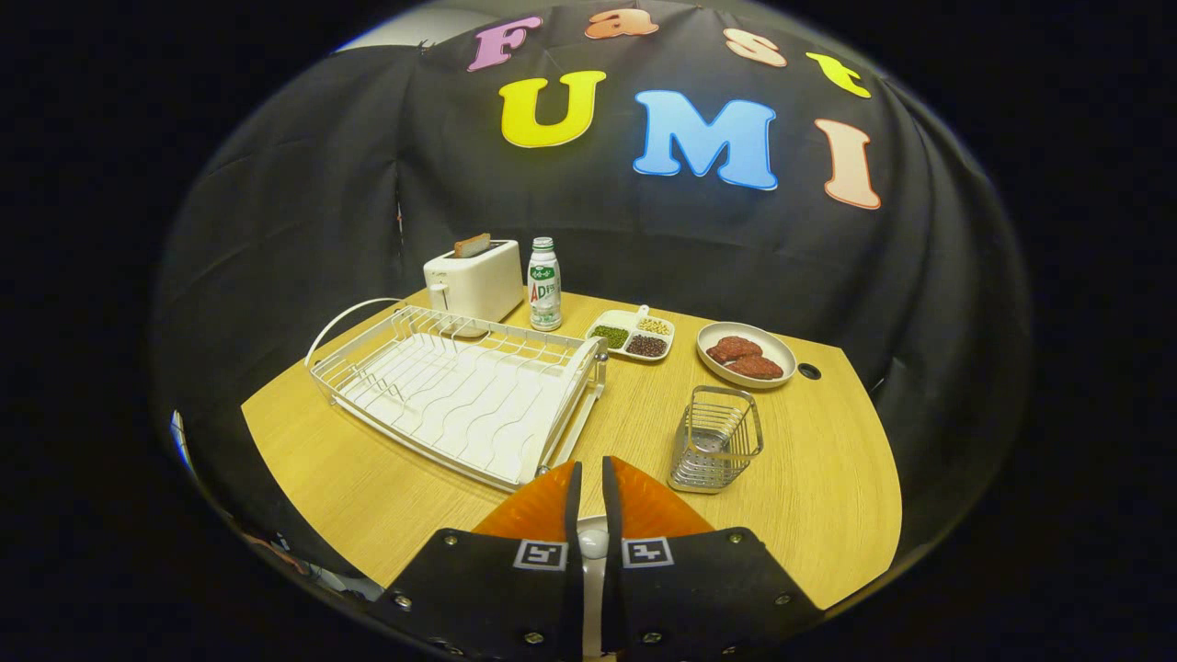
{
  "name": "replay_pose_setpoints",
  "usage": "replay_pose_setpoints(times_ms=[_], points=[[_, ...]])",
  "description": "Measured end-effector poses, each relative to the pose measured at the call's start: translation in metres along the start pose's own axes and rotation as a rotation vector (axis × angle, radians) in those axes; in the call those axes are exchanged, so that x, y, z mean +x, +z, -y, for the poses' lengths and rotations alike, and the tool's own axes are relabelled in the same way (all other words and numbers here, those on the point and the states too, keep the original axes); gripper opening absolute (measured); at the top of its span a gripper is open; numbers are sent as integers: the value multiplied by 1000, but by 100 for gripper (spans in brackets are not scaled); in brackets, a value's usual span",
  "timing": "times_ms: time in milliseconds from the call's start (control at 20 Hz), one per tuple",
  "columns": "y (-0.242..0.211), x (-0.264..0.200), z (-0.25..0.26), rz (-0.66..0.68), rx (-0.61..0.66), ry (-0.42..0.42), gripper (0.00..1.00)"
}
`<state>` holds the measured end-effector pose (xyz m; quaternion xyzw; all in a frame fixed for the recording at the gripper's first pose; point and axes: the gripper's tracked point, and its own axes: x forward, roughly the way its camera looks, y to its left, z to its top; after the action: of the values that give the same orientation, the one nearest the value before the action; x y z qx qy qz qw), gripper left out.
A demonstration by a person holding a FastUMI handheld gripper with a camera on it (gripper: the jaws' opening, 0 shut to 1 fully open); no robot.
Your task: Take the plate from the dish rack, then take the spoon from the basket and place it into the plate.
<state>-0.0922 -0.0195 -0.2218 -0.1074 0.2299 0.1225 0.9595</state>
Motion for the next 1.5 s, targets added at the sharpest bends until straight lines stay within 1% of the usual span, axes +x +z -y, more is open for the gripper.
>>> replay_pose_setpoints(times_ms=[100,150,300,400,450,650,850,950,1000,1050,1150,1300,1500], points=[[-2,1,-1,-10,-7,9,9],[-3,3,1,-18,-11,5,14],[1,2,11,-16,5,-18,16],[8,-3,26,5,18,-48,17],[12,-6,32,18,28,-59,27],[50,-36,71,138,71,-149,29],[87,-75,110,240,100,-219,29],[114,-100,125,333,117,-242,29],[128,-112,127,386,120,-236,29],[143,-123,130,450,123,-228,51],[158,-139,143,521,120,-251,95],[156,-150,155,539,114,-286,96],[151,-147,167,555,121,-282,96]])
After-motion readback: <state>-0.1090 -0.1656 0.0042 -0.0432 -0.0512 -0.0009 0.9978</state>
